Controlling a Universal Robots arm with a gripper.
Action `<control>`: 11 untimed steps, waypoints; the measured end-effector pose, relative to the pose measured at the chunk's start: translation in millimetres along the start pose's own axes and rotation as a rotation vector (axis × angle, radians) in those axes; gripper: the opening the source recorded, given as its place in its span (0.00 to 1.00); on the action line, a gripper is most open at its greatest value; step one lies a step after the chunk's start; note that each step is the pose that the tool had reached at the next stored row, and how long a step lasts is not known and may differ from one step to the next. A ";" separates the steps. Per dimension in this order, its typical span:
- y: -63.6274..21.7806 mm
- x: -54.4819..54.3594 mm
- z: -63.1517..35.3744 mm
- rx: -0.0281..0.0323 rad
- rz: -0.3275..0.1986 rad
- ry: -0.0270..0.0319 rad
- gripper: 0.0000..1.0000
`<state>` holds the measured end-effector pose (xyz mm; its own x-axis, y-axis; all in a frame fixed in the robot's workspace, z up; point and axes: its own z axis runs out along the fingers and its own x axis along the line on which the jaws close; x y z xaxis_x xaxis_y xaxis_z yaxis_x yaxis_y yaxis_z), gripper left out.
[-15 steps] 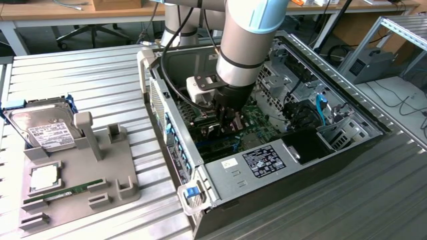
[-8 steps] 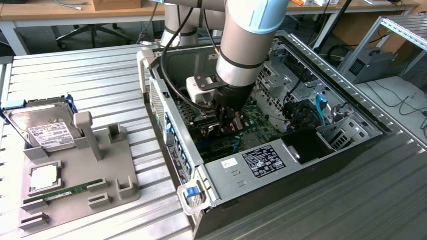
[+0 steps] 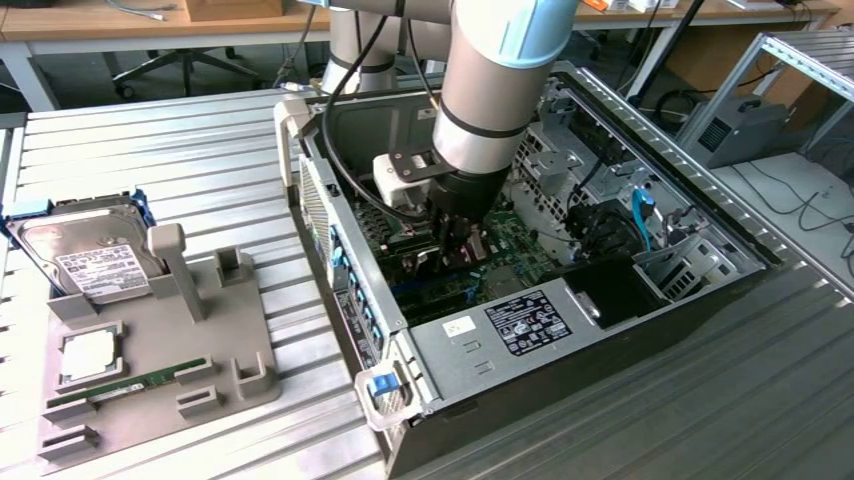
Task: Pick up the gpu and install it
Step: 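Insert the gpu into the slot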
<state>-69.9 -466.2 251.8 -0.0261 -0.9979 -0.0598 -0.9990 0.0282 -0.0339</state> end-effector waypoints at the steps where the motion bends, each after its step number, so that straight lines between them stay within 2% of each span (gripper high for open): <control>1: 0.0 0.0 0.1 -0.0001 0.000 0.0000 0.27; 11: 0.2 0.1 2.0 0.0000 0.000 0.0000 0.27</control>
<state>-70.0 -466.2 249.8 -0.0258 -0.9979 -0.0598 -0.9990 0.0279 -0.0339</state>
